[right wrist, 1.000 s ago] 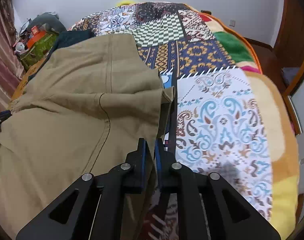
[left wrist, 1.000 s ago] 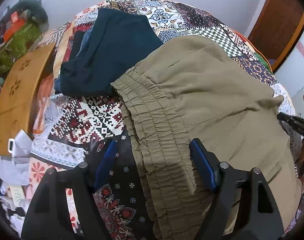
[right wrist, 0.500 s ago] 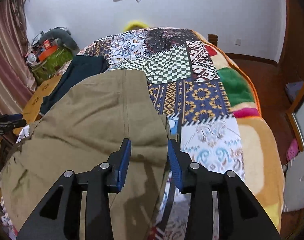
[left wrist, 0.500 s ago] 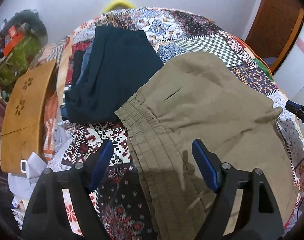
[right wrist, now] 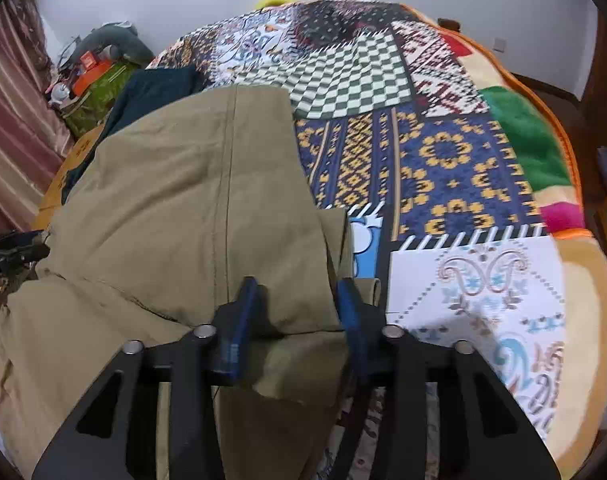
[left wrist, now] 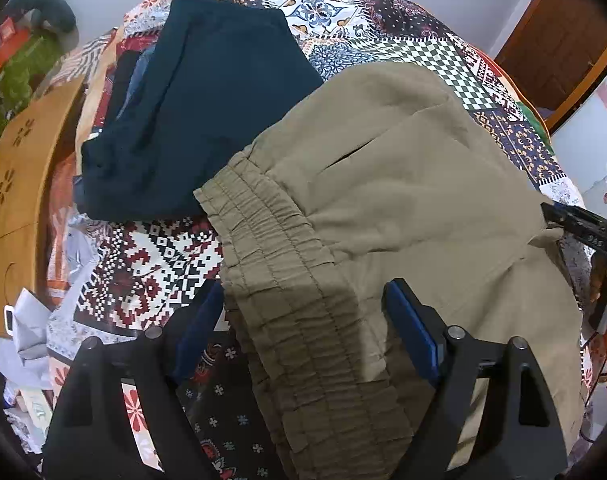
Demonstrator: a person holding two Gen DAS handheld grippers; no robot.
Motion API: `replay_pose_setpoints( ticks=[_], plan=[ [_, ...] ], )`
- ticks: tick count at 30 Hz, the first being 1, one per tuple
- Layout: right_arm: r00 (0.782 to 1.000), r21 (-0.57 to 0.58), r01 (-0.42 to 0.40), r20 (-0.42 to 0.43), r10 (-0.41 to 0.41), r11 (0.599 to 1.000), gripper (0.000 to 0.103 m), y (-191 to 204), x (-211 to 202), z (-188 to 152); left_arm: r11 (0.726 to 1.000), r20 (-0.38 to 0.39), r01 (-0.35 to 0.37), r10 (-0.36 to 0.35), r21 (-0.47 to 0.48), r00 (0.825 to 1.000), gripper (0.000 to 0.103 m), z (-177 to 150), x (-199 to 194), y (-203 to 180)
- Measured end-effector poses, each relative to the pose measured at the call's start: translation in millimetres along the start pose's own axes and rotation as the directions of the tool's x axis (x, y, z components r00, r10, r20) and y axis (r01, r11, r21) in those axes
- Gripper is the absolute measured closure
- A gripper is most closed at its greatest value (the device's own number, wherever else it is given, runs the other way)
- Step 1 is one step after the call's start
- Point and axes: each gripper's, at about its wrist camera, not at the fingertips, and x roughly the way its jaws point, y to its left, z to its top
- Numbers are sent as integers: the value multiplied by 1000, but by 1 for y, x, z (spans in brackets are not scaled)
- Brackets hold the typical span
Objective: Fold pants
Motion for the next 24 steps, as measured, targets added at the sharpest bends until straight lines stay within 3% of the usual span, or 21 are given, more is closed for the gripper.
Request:
replay_pose_setpoints(
  ticks=[2, 7, 15, 24],
  plan=[
    [1000, -20, 25, -4, -25, 1000, 80, 2, 4, -2, 1000, 14, -2, 2, 3, 1000, 20, -1, -1, 0],
    [997, -66, 70, 28, -68, 995, 88, 9, 5, -7, 997, 71, -73, 70, 28, 995, 41, -3, -10, -4],
    [990, -103, 135, 55, -130, 985, 90, 13, 8, -9, 991, 117, -130, 129, 7, 985, 42, -11, -13, 2],
    [990, -91, 142, 25, -140, 986, 87, 15, 7, -4, 998, 98, -59, 61, -19, 993, 41, -10, -14, 9]
  ],
)
